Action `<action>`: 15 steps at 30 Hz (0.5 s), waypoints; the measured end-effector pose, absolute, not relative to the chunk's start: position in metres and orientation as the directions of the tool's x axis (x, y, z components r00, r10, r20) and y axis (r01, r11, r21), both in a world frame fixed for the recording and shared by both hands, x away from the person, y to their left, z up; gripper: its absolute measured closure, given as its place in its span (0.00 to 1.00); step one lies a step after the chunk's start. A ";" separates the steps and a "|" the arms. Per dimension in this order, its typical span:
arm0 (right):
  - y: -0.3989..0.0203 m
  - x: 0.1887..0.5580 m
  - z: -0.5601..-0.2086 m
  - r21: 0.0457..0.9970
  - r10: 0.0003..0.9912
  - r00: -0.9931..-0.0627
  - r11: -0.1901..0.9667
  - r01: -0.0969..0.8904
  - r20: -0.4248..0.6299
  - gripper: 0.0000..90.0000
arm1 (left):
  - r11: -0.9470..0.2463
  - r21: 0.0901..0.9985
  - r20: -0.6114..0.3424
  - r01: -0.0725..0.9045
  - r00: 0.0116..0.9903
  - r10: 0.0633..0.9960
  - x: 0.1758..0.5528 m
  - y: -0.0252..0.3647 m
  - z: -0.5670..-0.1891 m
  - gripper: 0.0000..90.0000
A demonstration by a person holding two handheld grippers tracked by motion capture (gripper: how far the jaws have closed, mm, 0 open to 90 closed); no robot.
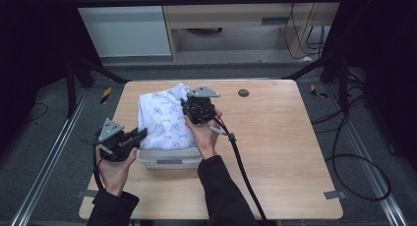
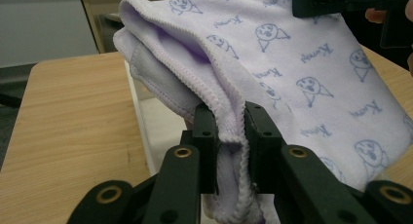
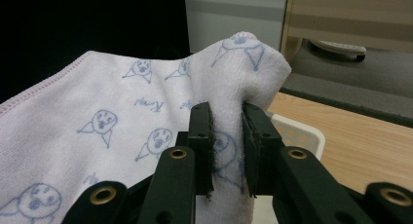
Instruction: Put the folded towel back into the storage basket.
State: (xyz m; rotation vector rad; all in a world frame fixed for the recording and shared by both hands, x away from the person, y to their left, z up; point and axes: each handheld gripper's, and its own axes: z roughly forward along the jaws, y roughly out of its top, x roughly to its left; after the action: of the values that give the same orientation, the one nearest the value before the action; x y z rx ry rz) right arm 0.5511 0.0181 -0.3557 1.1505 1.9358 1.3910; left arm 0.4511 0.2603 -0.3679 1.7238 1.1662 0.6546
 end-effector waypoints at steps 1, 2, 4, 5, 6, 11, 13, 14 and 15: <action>0.020 0.553 -0.358 0.929 0.846 -0.526 0.128 0.348 0.080 0.85 | -0.124 0.898 -0.064 0.422 0.406 0.912 0.453 0.261 -0.369 0.85; 0.020 0.553 -0.358 0.929 0.846 -0.526 0.128 0.348 0.080 0.85 | -0.124 0.898 -0.064 0.422 0.406 0.912 0.453 0.261 -0.369 0.85; 0.021 0.557 -0.363 0.928 0.846 -0.529 0.133 0.347 0.076 0.85 | -0.127 0.896 -0.063 0.426 0.405 0.912 0.455 0.262 -0.371 0.85; 0.022 0.557 -0.364 0.926 0.847 -0.525 0.129 0.355 0.083 0.85 | -0.124 0.896 -0.067 0.427 0.405 0.912 0.456 0.262 -0.372 0.85; 0.021 0.559 -0.366 0.927 0.846 -0.527 0.132 0.351 0.079 0.85 | -0.126 0.894 -0.067 0.430 0.405 0.912 0.457 0.263 -0.373 0.85; 0.023 0.562 -0.375 0.921 0.851 -0.519 0.135 0.367 0.082 0.85 | -0.125 0.889 -0.072 0.441 0.403 0.912 0.460 0.262 -0.376 0.85; 0.023 0.563 -0.379 0.918 0.853 -0.515 0.134 0.372 0.084 0.85 | -0.129 0.886 -0.071 0.446 0.404 0.912 0.462 0.262 -0.379 0.85; 0.022 0.564 -0.381 0.918 0.853 -0.515 0.132 0.374 0.088 0.85 | -0.133 0.884 -0.068 0.448 0.404 0.912 0.462 0.262 -0.380 0.85; 0.022 0.565 -0.383 0.917 0.854 -0.514 0.132 0.376 0.087 0.85 | -0.137 0.880 -0.066 0.454 0.404 0.912 0.464 0.261 -0.383 0.85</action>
State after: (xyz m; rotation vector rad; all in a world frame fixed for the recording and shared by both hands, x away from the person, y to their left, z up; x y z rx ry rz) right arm 0.5647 0.0222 -0.3831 1.1799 1.9525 1.3632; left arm 0.4642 0.2607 -0.3826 1.7558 1.1933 0.6354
